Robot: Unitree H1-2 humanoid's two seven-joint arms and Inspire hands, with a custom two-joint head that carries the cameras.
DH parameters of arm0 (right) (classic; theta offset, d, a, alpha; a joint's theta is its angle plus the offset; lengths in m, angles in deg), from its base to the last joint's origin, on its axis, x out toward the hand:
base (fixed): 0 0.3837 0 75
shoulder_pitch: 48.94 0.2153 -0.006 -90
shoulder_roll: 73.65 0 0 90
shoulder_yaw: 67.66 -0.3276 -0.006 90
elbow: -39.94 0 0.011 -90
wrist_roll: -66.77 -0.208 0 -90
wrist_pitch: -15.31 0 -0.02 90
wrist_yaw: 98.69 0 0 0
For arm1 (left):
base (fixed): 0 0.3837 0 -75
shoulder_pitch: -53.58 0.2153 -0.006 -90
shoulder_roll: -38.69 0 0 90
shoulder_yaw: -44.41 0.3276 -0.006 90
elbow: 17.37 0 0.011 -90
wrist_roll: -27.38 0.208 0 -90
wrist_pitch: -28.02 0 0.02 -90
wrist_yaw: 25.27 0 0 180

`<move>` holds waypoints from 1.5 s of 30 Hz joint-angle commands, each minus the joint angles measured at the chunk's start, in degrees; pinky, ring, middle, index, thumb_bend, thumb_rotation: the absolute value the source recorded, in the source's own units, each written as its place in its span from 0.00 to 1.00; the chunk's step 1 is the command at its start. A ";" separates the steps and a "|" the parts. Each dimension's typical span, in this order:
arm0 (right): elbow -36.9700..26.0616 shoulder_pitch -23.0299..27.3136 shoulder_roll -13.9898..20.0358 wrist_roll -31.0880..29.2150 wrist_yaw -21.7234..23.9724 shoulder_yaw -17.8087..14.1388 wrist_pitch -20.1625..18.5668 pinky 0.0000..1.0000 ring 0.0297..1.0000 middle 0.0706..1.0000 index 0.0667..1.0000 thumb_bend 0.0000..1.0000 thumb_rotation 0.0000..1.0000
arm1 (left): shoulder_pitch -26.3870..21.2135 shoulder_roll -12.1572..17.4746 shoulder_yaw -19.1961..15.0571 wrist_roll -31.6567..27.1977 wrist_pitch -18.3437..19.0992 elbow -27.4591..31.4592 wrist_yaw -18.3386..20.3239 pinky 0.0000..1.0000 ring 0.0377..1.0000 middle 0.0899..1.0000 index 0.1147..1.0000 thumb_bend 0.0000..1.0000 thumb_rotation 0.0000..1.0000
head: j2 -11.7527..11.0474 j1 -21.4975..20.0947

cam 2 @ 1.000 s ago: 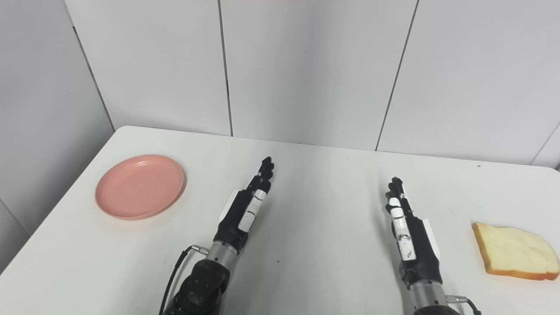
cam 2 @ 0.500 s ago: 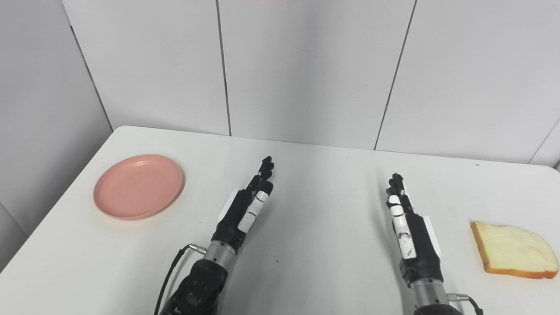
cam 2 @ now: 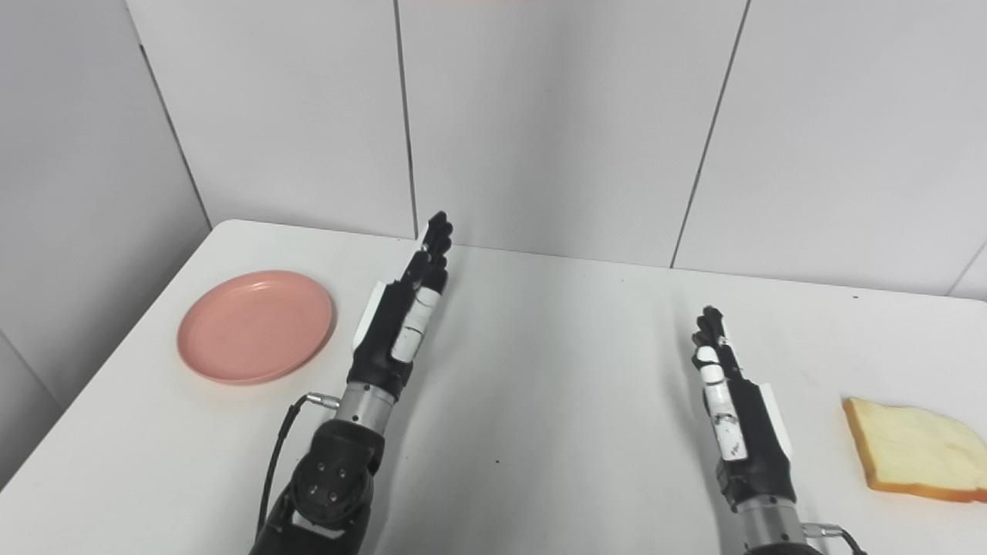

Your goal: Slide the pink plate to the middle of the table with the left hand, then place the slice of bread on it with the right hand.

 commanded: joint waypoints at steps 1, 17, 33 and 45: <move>-1.28 1.52 0.33 -0.65 0.04 -0.40 1.31 1.00 1.00 1.00 1.00 0.07 1.00 | -2.59 0.61 -1.37 -1.50 1.45 4.82 0.19 1.00 0.99 1.00 0.99 0.77 1.00 | 0.04 0.04; -1.15 1.51 1.24 -0.11 0.23 -0.33 0.58 1.00 1.00 1.00 1.00 0.08 1.00 | -3.54 6.65 -6.63 -0.59 13.93 20.97 1.15 1.00 1.00 1.00 1.00 0.70 1.00 | 0.40 0.89; -1.24 1.38 2.06 1.37 0.33 -0.22 0.71 1.00 1.00 1.00 1.00 0.06 1.00 | -4.58 9.26 -18.98 -7.61 7.90 16.37 -5.91 1.00 1.00 1.00 1.00 0.80 1.00 | 0.48 1.63; -0.85 1.52 1.94 0.02 0.63 -0.66 0.59 1.00 1.00 1.00 1.00 0.05 1.00 | -4.72 11.55 -24.75 -10.79 7.50 12.95 -8.24 0.99 1.00 0.99 1.00 0.81 1.00 | 0.50 1.90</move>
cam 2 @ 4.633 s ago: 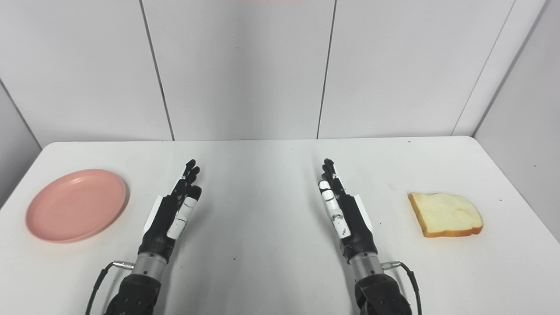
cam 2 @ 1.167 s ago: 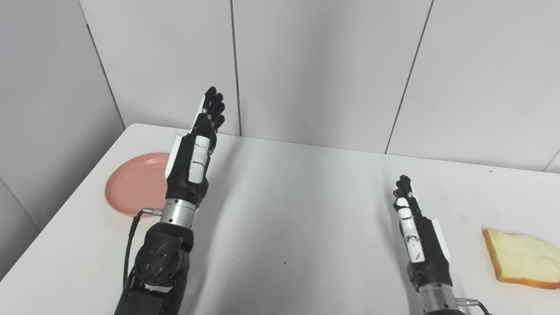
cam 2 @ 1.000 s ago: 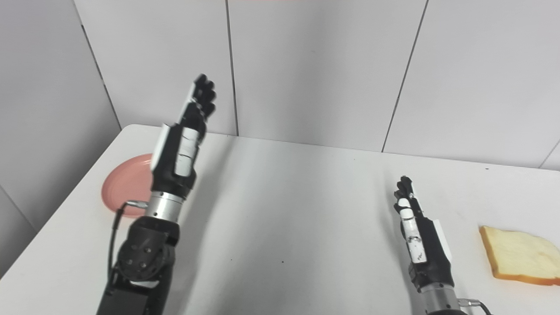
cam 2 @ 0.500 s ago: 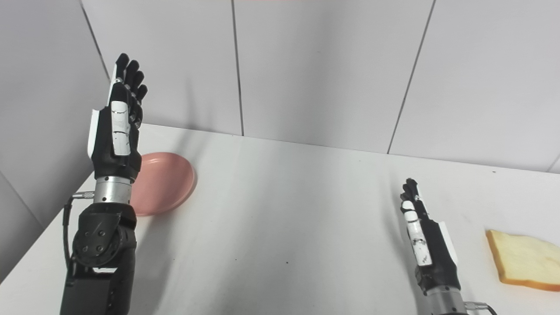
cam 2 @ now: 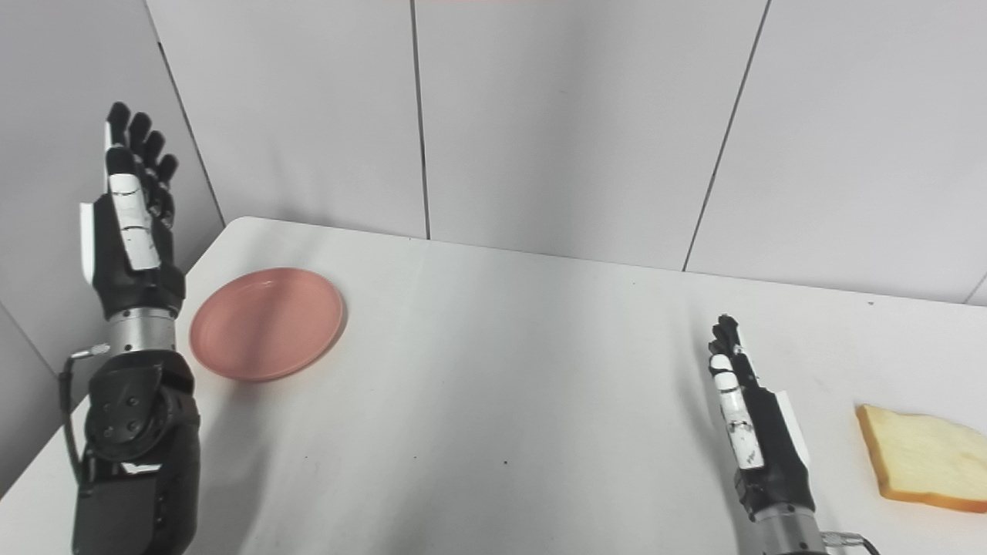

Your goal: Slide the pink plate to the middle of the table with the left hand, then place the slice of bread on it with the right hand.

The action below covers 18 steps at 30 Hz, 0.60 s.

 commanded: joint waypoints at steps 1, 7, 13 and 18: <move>-1.77 1.45 0.40 -0.56 -0.01 -0.42 0.43 1.00 1.00 1.00 1.00 0.05 1.00 | -2.13 1.44 -0.58 -0.37 -2.38 -0.02 -1.03 0.99 0.99 0.99 0.99 0.81 1.00 | -0.13 0.15; -3.22 1.13 0.03 -0.41 -0.32 -0.23 -1.27 1.00 1.00 1.00 1.00 0.04 1.00 | -1.78 2.78 -1.61 -1.63 -2.79 -1.56 -1.25 0.99 0.99 0.99 0.99 0.82 1.00 | -0.33 0.33; -2.97 1.28 0.24 0.17 -0.66 -0.35 -1.45 1.00 1.00 1.00 1.00 0.03 1.00 | -1.83 3.52 -2.41 -3.50 -2.15 -3.68 -1.17 0.97 0.99 0.99 0.99 0.82 1.00 | -0.19 0.57; -3.14 1.27 0.31 -0.33 -0.35 -0.42 -1.45 1.00 1.00 1.00 1.00 0.02 1.00 | -2.11 3.58 -2.78 -4.95 -2.68 -5.60 -1.05 0.97 0.99 0.99 0.99 0.80 1.00 | -0.54 1.49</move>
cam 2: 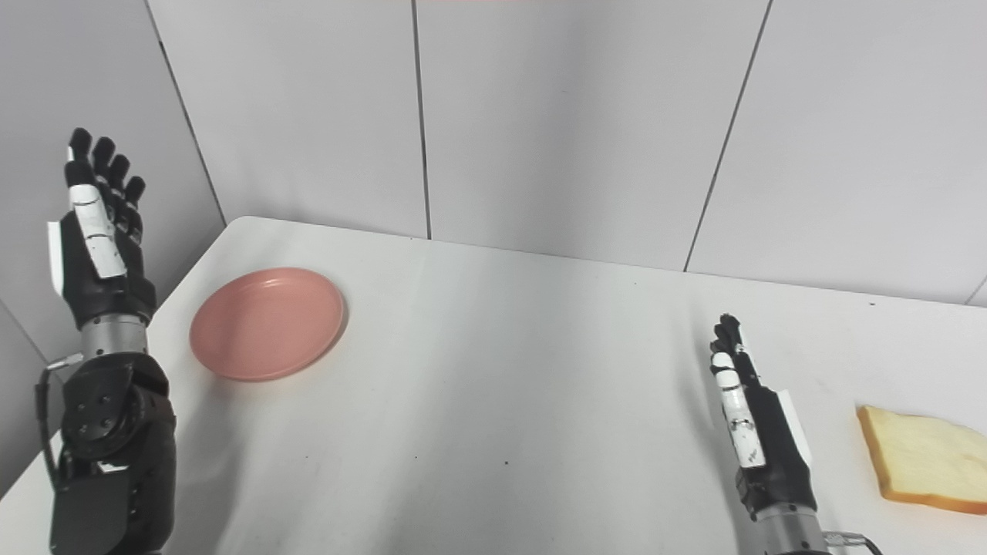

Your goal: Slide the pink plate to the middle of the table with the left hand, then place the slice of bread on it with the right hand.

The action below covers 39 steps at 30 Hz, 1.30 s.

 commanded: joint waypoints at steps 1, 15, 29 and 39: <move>-1.65 1.33 0.35 -0.94 0.11 -0.53 0.50 1.00 1.00 1.00 1.00 0.02 1.00 | -2.26 1.57 -0.28 -0.80 -1.90 -0.62 -0.39 0.97 0.99 0.99 0.99 0.80 1.00 | 0.07 0.00; -4.68 0.84 0.28 -0.67 0.06 -0.15 -1.68 1.00 1.00 1.00 1.00 0.00 1.00 | -3.52 1.75 -1.46 -5.27 -2.21 -9.48 -1.00 1.00 1.00 1.00 1.00 0.80 1.00 | 0.25 0.24; -5.74 0.72 0.62 0.16 0.23 0.08 -2.65 1.00 1.00 1.00 1.00 0.00 1.00 | -4.48 2.51 -3.18 -7.12 -6.49 -18.74 -1.28 0.99 0.99 0.98 0.98 0.81 1.00 | -0.15 0.81; -6.23 0.83 0.12 0.63 -0.35 0.06 -2.77 1.00 1.00 1.00 1.00 0.00 1.00 | -4.92 3.28 -4.17 -8.92 -7.33 -21.91 -1.50 1.00 0.99 0.97 0.97 0.83 1.00 | -0.50 1.35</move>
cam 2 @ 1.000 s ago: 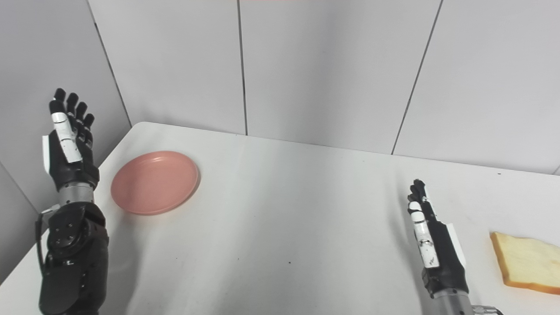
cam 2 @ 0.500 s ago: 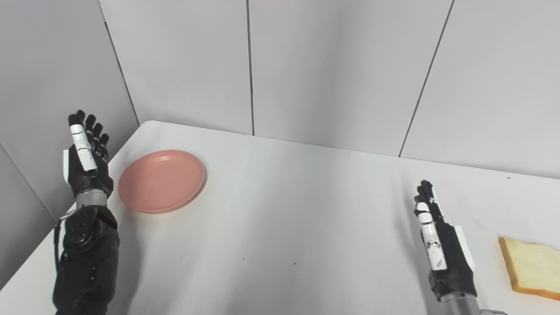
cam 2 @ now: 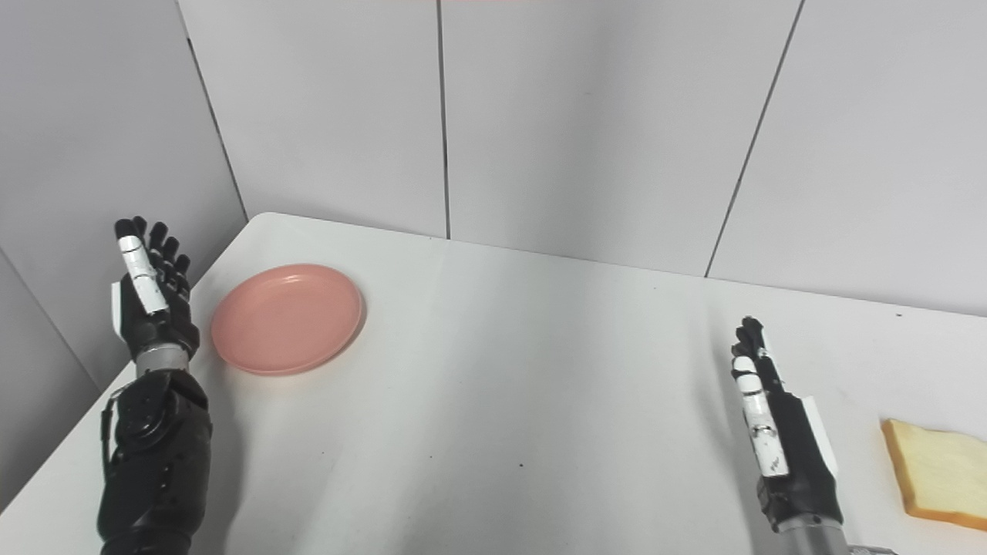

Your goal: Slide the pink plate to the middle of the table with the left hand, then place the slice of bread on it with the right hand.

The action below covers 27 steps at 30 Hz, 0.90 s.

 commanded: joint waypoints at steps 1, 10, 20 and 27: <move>-2.31 1.18 0.24 0.50 -0.47 -0.11 0.81 1.00 1.00 1.00 1.00 0.00 1.00 | -2.52 2.05 -0.35 -0.11 -2.58 0.69 -0.39 1.00 0.99 0.97 0.97 0.83 1.00 | 0.08 0.00; -3.40 1.18 0.20 0.21 -0.19 -0.24 -0.96 1.00 1.00 1.00 1.00 0.00 1.00 | -2.76 2.76 -0.74 -2.02 -2.51 -1.33 0.35 1.00 0.99 0.98 0.98 0.83 0.99 | 0.19 -0.01; -3.58 1.45 0.07 0.85 -0.52 -0.05 -1.27 1.00 1.00 1.00 1.00 0.00 1.00 | -3.45 3.55 -0.72 -2.80 -3.80 -5.73 0.34 0.98 0.98 0.97 0.97 0.77 1.00 | 0.04 -0.17; -3.83 1.68 0.06 0.95 -0.56 -0.04 -1.98 1.00 1.00 1.00 1.00 0.00 1.00 | -4.36 3.76 -1.41 -5.40 -3.68 -9.12 0.66 0.99 0.98 0.96 0.96 0.76 1.00 | -0.12 -0.16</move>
